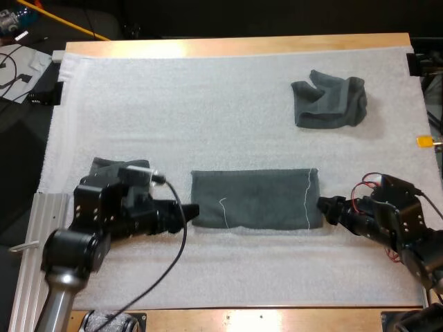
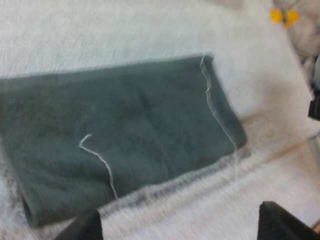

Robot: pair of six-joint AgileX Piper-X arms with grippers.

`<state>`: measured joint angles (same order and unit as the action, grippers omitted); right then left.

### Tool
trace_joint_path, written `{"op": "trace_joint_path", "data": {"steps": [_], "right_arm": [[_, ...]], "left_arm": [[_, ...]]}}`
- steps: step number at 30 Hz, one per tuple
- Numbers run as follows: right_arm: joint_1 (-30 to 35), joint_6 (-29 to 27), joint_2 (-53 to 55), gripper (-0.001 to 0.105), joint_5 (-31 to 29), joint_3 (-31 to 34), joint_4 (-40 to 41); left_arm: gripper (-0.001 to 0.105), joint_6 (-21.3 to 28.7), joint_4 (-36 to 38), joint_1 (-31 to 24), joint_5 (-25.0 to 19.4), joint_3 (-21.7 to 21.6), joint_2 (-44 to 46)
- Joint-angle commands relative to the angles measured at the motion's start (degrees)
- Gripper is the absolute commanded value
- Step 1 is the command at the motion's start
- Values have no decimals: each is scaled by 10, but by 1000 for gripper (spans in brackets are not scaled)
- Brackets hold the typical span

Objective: Pick towel from pile, fold and stack

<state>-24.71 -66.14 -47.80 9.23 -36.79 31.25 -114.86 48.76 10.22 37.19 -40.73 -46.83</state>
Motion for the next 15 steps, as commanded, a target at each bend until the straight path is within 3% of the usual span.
{"op": "trace_joint_path", "data": {"steps": [1,8,15], "right_arm": [[1,-30,15,62,-13,-29,72],[2,-72,21,62,-36,-75,169],[-1,-100,10,62,-59,-92,198]], "left_arm": [[62,7,46,2,-2,-4,49],[62,8,114,4,-5,-3,118],[62,9,143,5,-7,-2,150]]}}
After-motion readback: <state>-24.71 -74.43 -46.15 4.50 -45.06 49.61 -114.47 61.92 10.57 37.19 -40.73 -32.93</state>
